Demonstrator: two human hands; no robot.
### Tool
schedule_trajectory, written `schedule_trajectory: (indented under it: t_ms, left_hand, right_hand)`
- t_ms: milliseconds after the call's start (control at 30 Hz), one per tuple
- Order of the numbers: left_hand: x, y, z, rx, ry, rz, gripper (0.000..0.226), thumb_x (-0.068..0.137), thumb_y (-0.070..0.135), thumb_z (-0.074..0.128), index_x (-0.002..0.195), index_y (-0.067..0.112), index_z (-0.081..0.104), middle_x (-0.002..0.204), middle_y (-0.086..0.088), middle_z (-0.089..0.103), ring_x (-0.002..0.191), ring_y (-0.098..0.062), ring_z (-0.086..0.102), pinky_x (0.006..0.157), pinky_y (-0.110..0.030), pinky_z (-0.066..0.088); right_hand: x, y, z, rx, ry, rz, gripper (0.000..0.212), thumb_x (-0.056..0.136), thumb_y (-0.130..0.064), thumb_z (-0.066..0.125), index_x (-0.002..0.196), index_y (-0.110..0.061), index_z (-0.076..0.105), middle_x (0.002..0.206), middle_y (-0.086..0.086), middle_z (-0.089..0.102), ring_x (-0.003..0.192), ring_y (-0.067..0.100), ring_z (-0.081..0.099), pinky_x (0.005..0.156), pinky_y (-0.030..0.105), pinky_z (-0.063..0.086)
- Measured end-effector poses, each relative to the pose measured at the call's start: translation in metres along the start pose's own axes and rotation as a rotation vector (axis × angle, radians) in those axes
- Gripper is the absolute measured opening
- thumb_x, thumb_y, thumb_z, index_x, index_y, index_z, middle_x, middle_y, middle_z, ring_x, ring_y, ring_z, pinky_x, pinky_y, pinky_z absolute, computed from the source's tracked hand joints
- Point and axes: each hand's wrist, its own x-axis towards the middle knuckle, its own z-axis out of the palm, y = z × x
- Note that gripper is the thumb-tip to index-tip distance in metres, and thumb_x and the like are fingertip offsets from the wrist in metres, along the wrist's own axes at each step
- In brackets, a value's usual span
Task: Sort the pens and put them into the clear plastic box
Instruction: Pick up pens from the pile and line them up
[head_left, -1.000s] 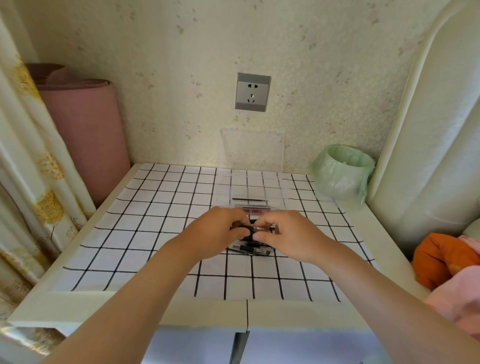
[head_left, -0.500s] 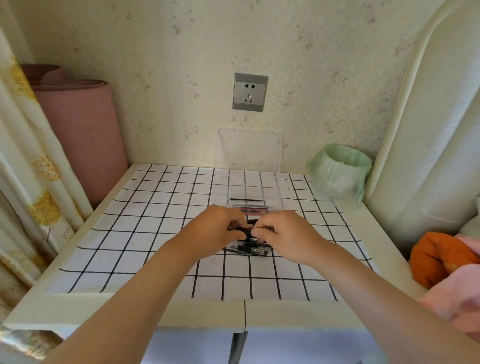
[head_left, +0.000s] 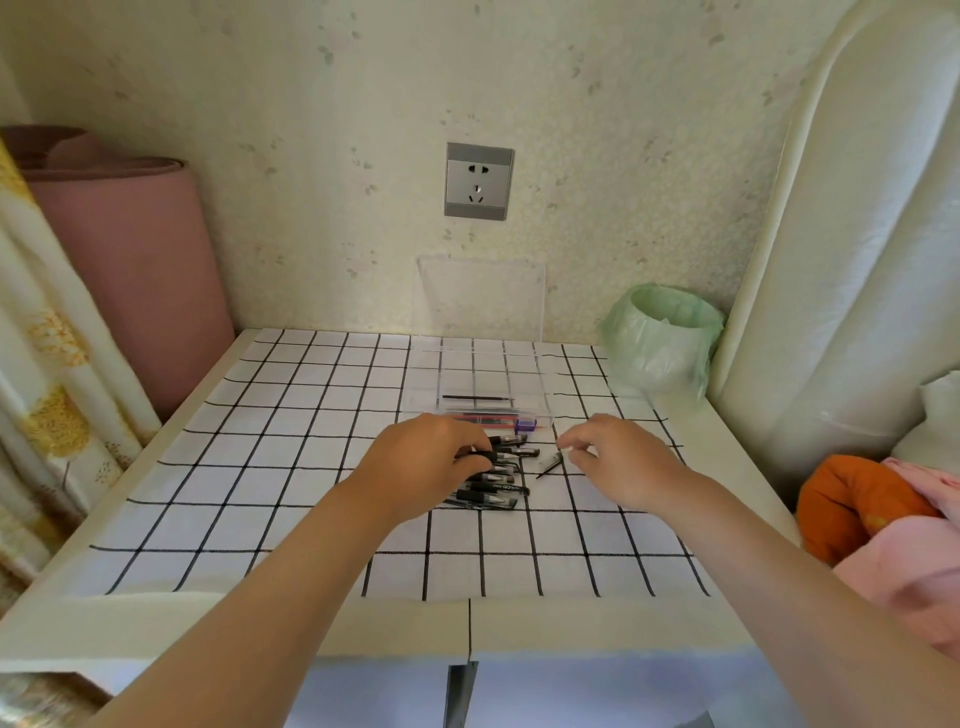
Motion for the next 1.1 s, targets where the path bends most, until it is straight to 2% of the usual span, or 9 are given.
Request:
schedule_trajectory:
  t_ms: [167, 300, 500, 633, 700, 800, 933, 1100]
  left_hand:
    - [0.002, 0.001, 0.003, -0.036, -0.042, -0.022, 0.020, 0.097, 0.037, 0.056, 0.113, 0.032, 0.067, 0.095, 0.012, 0.068, 0.077, -0.005, 0.060, 0.072, -0.025, 0.053]
    - [0.003, 0.000, 0.004, -0.051, -0.059, -0.026, 0.020, 0.096, 0.036, 0.057, 0.112, 0.031, 0.068, 0.097, 0.010, 0.070, 0.084, -0.008, 0.064, 0.078, -0.033, 0.056]
    - [0.001, -0.001, 0.002, -0.031, -0.046, -0.027, 0.020, 0.096, 0.038, 0.057, 0.113, 0.034, 0.067, 0.096, 0.012, 0.069, 0.083, -0.007, 0.062, 0.075, -0.028, 0.054]
    - [-0.001, -0.004, 0.000, -0.039, -0.007, -0.012, 0.020, 0.097, 0.039, 0.056, 0.113, 0.037, 0.068, 0.092, 0.017, 0.067, 0.073, -0.001, 0.055, 0.064, -0.017, 0.043]
    - [-0.002, -0.005, -0.002, -0.024, 0.026, -0.004, 0.021, 0.097, 0.040, 0.055, 0.113, 0.038, 0.068, 0.097, 0.017, 0.069, 0.076, -0.001, 0.054, 0.066, -0.017, 0.041]
    - [-0.003, -0.006, -0.004, -0.026, 0.038, -0.011, 0.020, 0.097, 0.041, 0.055, 0.111, 0.039, 0.068, 0.096, 0.017, 0.069, 0.075, -0.001, 0.054, 0.065, -0.016, 0.042]
    - [-0.003, -0.007, -0.005, -0.044, 0.034, -0.014, 0.020, 0.097, 0.040, 0.055, 0.112, 0.038, 0.068, 0.097, 0.015, 0.070, 0.081, -0.002, 0.057, 0.066, -0.016, 0.042]
    - [-0.005, -0.008, -0.007, -0.066, 0.032, 0.005, 0.020, 0.096, 0.038, 0.057, 0.112, 0.035, 0.069, 0.098, 0.015, 0.070, 0.083, -0.003, 0.060, 0.070, -0.021, 0.047]
  right_hand:
    - [0.002, -0.003, 0.012, -0.045, -0.013, -0.080, 0.030, 0.101, -0.035, 0.049, 0.129, -0.038, 0.061, 0.115, -0.007, 0.052, 0.099, 0.014, 0.057, 0.073, 0.026, 0.040]
    - [0.002, -0.009, 0.014, -0.076, 0.020, -0.122, 0.023, 0.095, -0.041, 0.057, 0.115, -0.037, 0.068, 0.110, -0.010, 0.054, 0.093, 0.012, 0.058, 0.068, 0.026, 0.038]
    - [0.002, -0.015, 0.009, -0.077, 0.021, -0.095, 0.009, 0.089, -0.033, 0.068, 0.097, -0.032, 0.067, 0.097, -0.014, 0.063, 0.086, 0.008, 0.056, 0.065, 0.023, 0.035]
    - [0.004, -0.021, 0.004, 0.196, -0.011, -0.065, 0.021, 0.087, -0.027, 0.072, 0.107, -0.029, 0.070, 0.093, -0.014, 0.067, 0.079, -0.001, 0.058, 0.067, 0.014, 0.039]
    - [0.004, -0.027, 0.003, 0.285, -0.009, -0.065, 0.015, 0.085, -0.028, 0.074, 0.100, -0.031, 0.074, 0.091, -0.017, 0.068, 0.077, -0.006, 0.057, 0.069, 0.014, 0.042]
    - [0.002, -0.035, 0.006, 0.349, -0.011, -0.089, 0.010, 0.084, -0.029, 0.073, 0.086, -0.039, 0.073, 0.087, -0.020, 0.069, 0.072, -0.006, 0.060, 0.073, 0.022, 0.050]
    - [-0.001, -0.044, 0.005, 0.409, 0.025, -0.121, 0.019, 0.086, -0.024, 0.071, 0.082, -0.043, 0.068, 0.088, -0.019, 0.069, 0.059, -0.005, 0.055, 0.063, 0.015, 0.041]
    - [-0.002, -0.053, 0.005, 0.486, 0.019, -0.131, 0.013, 0.086, -0.023, 0.073, 0.094, -0.034, 0.073, 0.091, -0.015, 0.070, 0.064, -0.013, 0.056, 0.068, 0.014, 0.040]
